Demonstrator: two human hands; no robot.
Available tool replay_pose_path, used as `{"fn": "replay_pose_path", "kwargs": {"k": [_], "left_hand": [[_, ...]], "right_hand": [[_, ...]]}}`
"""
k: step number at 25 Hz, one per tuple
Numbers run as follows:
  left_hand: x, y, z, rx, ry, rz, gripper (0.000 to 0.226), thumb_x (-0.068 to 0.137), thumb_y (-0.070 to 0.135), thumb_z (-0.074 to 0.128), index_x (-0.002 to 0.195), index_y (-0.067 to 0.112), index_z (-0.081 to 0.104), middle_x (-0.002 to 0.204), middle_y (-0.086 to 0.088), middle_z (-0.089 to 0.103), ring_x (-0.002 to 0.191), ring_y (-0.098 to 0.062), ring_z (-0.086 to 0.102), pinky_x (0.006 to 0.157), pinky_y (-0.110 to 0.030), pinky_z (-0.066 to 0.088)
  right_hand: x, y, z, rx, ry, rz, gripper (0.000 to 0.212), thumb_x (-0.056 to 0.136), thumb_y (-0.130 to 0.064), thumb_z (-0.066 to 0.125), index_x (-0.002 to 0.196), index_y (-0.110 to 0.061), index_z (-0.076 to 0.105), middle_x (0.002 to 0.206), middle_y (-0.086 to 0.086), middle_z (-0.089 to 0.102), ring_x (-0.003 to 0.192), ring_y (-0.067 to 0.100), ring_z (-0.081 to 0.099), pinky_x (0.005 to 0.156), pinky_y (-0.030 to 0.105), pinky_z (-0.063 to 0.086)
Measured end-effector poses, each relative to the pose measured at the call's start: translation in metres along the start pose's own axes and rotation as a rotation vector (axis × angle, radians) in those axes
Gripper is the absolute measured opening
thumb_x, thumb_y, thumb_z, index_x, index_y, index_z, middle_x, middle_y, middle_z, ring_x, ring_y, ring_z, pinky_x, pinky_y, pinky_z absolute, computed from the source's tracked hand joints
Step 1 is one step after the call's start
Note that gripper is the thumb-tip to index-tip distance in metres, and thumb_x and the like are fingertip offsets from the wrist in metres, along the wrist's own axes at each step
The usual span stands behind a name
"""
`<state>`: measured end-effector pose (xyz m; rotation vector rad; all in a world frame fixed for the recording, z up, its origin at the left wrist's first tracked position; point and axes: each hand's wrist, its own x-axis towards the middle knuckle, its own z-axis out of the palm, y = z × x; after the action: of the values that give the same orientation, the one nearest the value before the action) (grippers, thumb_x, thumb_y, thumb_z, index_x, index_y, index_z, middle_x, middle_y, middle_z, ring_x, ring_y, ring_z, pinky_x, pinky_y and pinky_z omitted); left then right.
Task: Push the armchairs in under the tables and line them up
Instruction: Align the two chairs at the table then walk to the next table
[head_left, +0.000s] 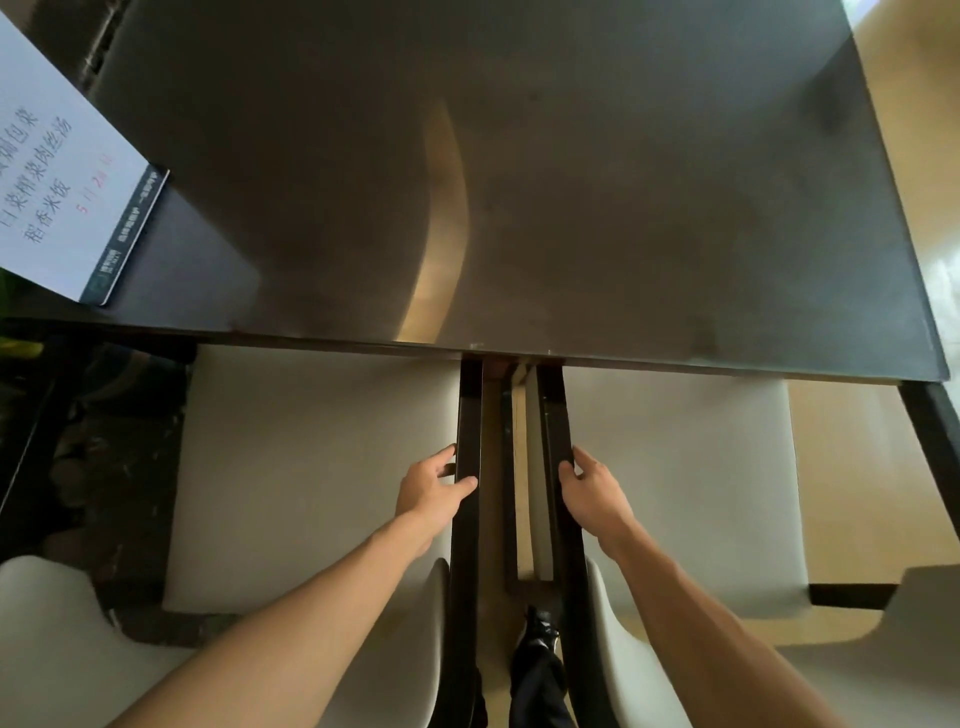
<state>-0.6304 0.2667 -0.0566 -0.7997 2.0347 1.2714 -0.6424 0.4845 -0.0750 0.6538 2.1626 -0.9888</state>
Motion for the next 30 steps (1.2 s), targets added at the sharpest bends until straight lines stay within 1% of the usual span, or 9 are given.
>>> {"fn": "replay_pose_path", "kwargs": {"k": [4, 9, 12, 20, 22, 24, 26, 28, 30], "left_hand": [[0.000, 0.002, 0.000, 0.004, -0.004, -0.004, 0.064, 0.091, 0.019, 0.072, 0.149, 0.026, 0.044, 0.152, -0.002, 0.046, 0.137, -0.026, 0.045, 0.108, -0.038, 0.040], [0.001, 0.001, 0.000, 0.030, 0.006, 0.008, 0.064, 0.091, 0.022, 0.073, 0.148, 0.026, 0.045, 0.150, -0.002, 0.048, 0.135, -0.026, 0.047, 0.106, -0.039, 0.042], [0.001, -0.002, 0.000, 0.021, 0.007, 0.011, 0.065, 0.090, 0.022, 0.074, 0.148, 0.026, 0.045, 0.148, -0.002, 0.051, 0.134, -0.025, 0.048, 0.106, -0.038, 0.042], [0.003, -0.005, 0.002, 0.038, 0.033, 0.014, 0.062, 0.092, 0.024, 0.072, 0.148, 0.027, 0.045, 0.144, 0.000, 0.053, 0.132, -0.025, 0.049, 0.103, -0.036, 0.043], [0.002, -0.004, 0.003, 0.033, 0.045, -0.001, 0.062, 0.093, 0.023, 0.070, 0.149, 0.028, 0.044, 0.142, 0.000, 0.056, 0.128, -0.025, 0.053, 0.098, -0.034, 0.045], [0.001, -0.001, 0.006, 0.028, 0.063, -0.012, 0.061, 0.093, 0.023, 0.070, 0.149, 0.028, 0.044, 0.141, -0.001, 0.057, 0.124, -0.025, 0.056, 0.095, -0.033, 0.047], [0.000, 0.000, 0.009, 0.030, 0.074, -0.033, 0.061, 0.093, 0.023, 0.070, 0.149, 0.028, 0.045, 0.141, -0.001, 0.057, 0.122, -0.025, 0.058, 0.094, -0.034, 0.049], [0.001, -0.001, 0.009, 0.042, 0.085, -0.041, 0.061, 0.092, 0.025, 0.070, 0.148, 0.031, 0.046, 0.138, 0.001, 0.060, 0.118, -0.024, 0.060, 0.093, -0.034, 0.050], [0.006, -0.004, 0.008, 0.070, 0.077, -0.038, 0.062, 0.090, 0.027, 0.073, 0.146, 0.033, 0.048, 0.134, 0.004, 0.063, 0.113, -0.022, 0.062, 0.092, -0.034, 0.052]], "right_hand": [[-0.004, -0.014, 0.014, 0.014, -0.012, -0.011, 0.052, 0.107, -0.037, 0.040, 0.157, -0.029, 0.030, 0.157, 0.000, 0.043, 0.140, 0.027, 0.047, 0.106, 0.042, 0.046], [-0.007, -0.033, 0.038, 0.008, -0.031, -0.035, 0.051, 0.107, -0.035, 0.041, 0.157, -0.028, 0.032, 0.154, 0.002, 0.048, 0.136, 0.027, 0.051, 0.108, 0.045, 0.048], [-0.009, -0.041, 0.051, 0.021, -0.051, -0.040, 0.051, 0.107, -0.033, 0.041, 0.157, -0.026, 0.033, 0.151, 0.003, 0.052, 0.132, 0.027, 0.055, 0.105, 0.044, 0.049], [-0.010, -0.052, 0.062, -0.020, -0.038, -0.044, 0.051, 0.108, -0.031, 0.039, 0.157, -0.022, 0.031, 0.152, 0.006, 0.049, 0.133, 0.028, 0.053, 0.103, 0.041, 0.048], [-0.009, -0.056, 0.059, -0.064, -0.075, -0.033, 0.053, 0.108, -0.028, 0.039, 0.158, -0.018, 0.027, 0.154, 0.008, 0.047, 0.134, 0.030, 0.051, 0.103, 0.039, 0.046], [-0.007, -0.060, 0.054, -0.093, -0.175, -0.005, 0.055, 0.106, -0.022, 0.041, 0.158, -0.014, 0.025, 0.150, 0.013, 0.049, 0.132, 0.032, 0.053, 0.105, 0.042, 0.048], [-0.009, -0.062, 0.051, -0.076, -0.234, 0.016, 0.053, 0.098, -0.016, 0.045, 0.150, -0.012, 0.036, 0.136, 0.013, 0.058, 0.120, 0.032, 0.060, 0.100, 0.047, 0.053], [-0.007, -0.057, 0.052, -0.050, -0.221, 0.000, 0.056, 0.085, -0.015, 0.045, 0.141, -0.013, 0.047, 0.125, 0.010, 0.065, 0.112, 0.031, 0.064, 0.092, 0.050, 0.057], [-0.004, -0.049, 0.055, -0.018, -0.198, -0.026, 0.063, 0.077, -0.017, 0.043, 0.139, -0.016, 0.052, 0.121, 0.009, 0.067, 0.109, 0.030, 0.066, 0.089, 0.050, 0.059]]}}
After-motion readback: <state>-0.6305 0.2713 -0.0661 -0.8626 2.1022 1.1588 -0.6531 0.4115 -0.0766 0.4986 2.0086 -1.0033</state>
